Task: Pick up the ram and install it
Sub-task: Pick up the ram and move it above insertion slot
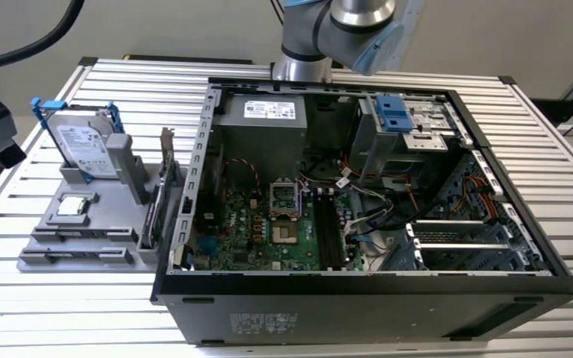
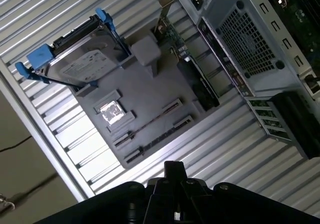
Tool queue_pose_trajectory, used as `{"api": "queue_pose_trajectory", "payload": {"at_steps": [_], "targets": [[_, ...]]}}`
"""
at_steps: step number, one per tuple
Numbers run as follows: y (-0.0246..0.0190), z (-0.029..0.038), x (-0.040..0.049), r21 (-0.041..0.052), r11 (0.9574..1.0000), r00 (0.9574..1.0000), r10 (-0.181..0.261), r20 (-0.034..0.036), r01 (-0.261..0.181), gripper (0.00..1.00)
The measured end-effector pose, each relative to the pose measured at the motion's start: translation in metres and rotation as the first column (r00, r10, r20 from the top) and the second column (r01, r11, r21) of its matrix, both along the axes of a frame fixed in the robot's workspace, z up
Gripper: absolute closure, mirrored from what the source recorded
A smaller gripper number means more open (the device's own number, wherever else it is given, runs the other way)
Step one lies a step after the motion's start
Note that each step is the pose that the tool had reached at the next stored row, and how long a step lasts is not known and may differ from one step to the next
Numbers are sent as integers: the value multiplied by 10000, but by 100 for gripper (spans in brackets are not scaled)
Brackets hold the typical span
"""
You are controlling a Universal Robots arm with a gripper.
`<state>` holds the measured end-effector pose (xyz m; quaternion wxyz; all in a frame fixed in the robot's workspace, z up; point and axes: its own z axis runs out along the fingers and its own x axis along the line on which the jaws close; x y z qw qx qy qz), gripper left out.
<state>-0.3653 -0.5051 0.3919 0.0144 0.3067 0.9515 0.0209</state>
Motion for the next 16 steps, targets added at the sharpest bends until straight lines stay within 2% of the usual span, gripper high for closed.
{"api": "queue_pose_trajectory", "payload": {"at_steps": [8, 9, 16], "targets": [[0, 0, 0, 0, 9991, 9991, -423, 0, 423, 100], [0, 0, 0, 0, 9971, 9971, -759, 0, 759, 100], [0, 0, 0, 0, 9925, 9925, -1222, 0, 1222, 100]]}}
